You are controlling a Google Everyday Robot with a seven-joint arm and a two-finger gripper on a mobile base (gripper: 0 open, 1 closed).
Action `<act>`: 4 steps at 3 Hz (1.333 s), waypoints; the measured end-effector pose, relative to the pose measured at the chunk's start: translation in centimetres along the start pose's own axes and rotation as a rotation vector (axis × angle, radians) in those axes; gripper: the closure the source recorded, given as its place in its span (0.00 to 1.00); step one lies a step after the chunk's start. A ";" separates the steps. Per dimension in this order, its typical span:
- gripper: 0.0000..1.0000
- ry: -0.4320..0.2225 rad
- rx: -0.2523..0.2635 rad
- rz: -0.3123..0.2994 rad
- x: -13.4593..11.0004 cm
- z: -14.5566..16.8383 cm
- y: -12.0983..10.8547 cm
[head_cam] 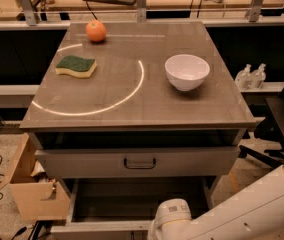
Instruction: Open middle drawer
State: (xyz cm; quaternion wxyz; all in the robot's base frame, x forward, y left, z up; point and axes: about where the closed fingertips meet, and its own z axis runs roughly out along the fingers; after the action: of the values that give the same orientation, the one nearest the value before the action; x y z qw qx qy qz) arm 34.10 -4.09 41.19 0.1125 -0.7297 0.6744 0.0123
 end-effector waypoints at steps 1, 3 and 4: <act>1.00 0.000 0.000 0.000 0.0 0.0 0.0; 1.00 -0.001 -0.001 -0.002 0.1 0.0 -0.1; 1.00 -0.001 -0.001 -0.002 0.1 0.0 -0.1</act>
Offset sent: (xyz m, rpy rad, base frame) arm 0.0774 -0.1012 0.1063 0.0339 0.0565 0.1295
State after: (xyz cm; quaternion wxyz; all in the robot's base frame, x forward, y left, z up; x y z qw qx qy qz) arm 34.16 -4.18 41.23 0.1124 -0.7303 0.6737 0.0129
